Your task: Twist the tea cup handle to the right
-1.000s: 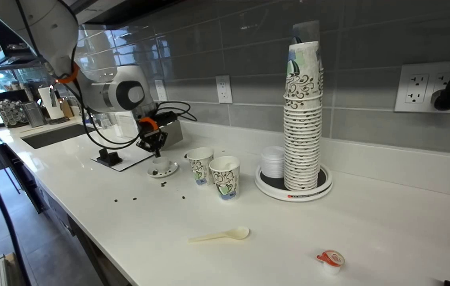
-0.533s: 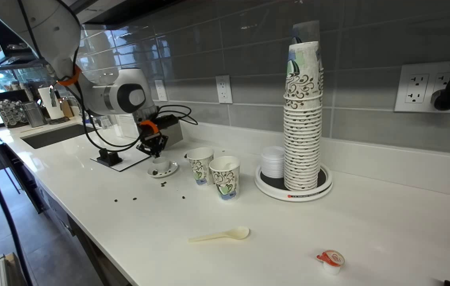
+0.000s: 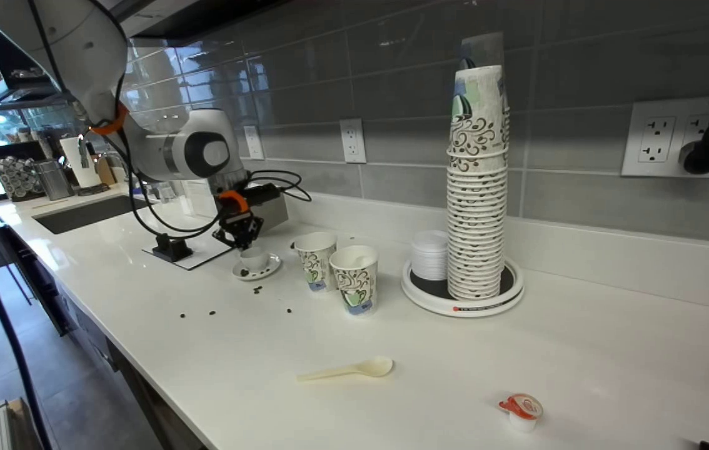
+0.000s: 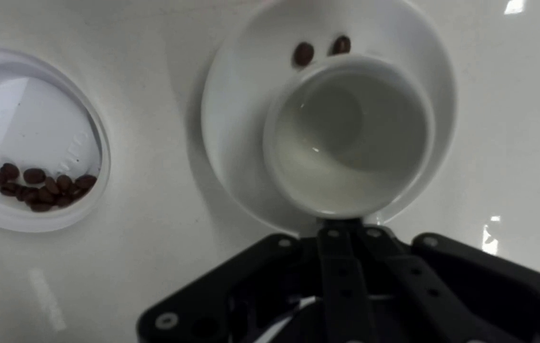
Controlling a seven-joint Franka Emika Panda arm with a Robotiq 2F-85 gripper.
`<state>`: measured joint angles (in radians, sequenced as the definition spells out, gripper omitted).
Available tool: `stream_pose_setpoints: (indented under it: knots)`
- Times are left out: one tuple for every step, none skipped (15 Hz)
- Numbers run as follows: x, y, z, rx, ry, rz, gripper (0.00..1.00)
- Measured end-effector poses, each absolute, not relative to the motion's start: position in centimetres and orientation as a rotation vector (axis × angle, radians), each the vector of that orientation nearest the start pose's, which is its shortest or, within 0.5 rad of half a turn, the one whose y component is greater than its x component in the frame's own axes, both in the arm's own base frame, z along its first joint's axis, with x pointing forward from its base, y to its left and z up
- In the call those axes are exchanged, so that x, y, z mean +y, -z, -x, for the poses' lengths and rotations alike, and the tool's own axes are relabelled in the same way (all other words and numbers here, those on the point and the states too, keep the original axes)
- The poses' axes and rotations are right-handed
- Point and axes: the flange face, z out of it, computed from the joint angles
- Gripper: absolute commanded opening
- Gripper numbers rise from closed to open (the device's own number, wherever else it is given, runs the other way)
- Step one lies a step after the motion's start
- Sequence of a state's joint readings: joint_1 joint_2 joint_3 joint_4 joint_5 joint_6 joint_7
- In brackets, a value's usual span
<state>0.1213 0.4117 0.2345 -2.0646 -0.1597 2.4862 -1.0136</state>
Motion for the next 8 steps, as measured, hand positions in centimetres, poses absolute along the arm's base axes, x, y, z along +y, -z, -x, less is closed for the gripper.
stream_pose_setpoints:
  knots:
    - [20.50,-23.82,-55.67,-2.120,0.023,2.334,0.00]
    - [20.46,-23.79,-55.59,-2.118,0.010,2.333,0.00]
    - [20.42,-23.79,-55.53,-2.114,0.000,2.335,0.00]
    - [20.38,-23.83,-55.49,-2.110,-0.007,2.337,0.00]
    - [20.32,-23.89,-55.46,-2.105,-0.013,2.340,0.00]
    - [20.26,-23.95,-55.42,-2.100,-0.021,2.343,0.00]
    - [20.18,-24.04,-55.38,-2.094,-0.030,2.346,0.00]
    - [20.11,-24.15,-55.33,-2.086,-0.037,2.349,0.00]
